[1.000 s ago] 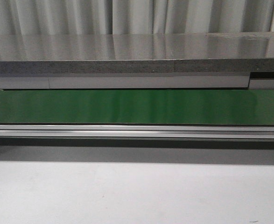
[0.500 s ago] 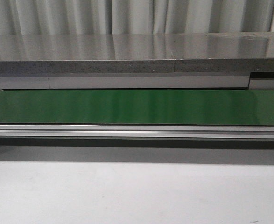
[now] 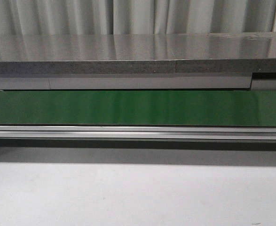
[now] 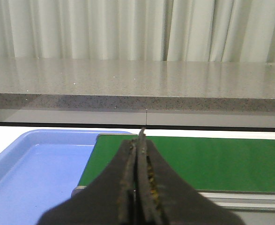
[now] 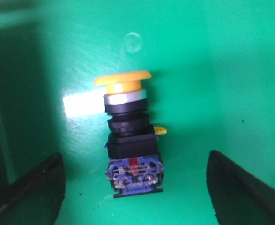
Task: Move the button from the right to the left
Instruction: 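Lift the button with the right gripper toward the conveyor belt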
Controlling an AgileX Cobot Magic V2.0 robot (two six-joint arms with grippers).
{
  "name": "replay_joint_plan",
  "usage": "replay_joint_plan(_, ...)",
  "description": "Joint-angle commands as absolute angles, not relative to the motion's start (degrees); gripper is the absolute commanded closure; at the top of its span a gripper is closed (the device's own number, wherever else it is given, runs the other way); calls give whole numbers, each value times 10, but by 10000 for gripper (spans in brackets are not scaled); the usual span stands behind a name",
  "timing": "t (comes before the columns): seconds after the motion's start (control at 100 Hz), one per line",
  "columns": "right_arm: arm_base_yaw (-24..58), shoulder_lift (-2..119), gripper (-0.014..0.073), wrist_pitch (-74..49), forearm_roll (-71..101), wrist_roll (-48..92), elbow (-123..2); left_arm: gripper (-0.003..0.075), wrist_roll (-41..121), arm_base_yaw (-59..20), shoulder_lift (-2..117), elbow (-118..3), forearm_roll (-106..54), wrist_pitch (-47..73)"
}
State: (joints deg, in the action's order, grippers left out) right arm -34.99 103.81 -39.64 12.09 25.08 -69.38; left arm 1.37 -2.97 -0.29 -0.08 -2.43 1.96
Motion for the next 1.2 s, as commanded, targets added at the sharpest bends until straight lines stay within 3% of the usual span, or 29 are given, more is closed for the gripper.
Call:
replay_joint_plan(0.0,-353,1026,-17,-394,135,258,-719,741,9,-28,-21,25,-29,-29)
replay_joint_plan(0.43,-353,1082,-13,-378,147,258,-725,741,9,-28,-21,25,-29,-29)
replay_joint_plan(0.49,-353,1087,21,-380,148,258,-725,741,9,-28,-21,25,-29,-29)
replay_joint_plan(0.64,-352,1088,264,-379,155,258,-725,741,9,-28,-21,25,-29,-29)
replay_joint_plan(0.78,-352,1087,426,-378,156,258,-725,741,9,-28,-21,25,-29,-29)
replay_joint_plan(1.19,-339,964,453,-403,173,256,-726,741,9,-28,-21,25,-29,-29)
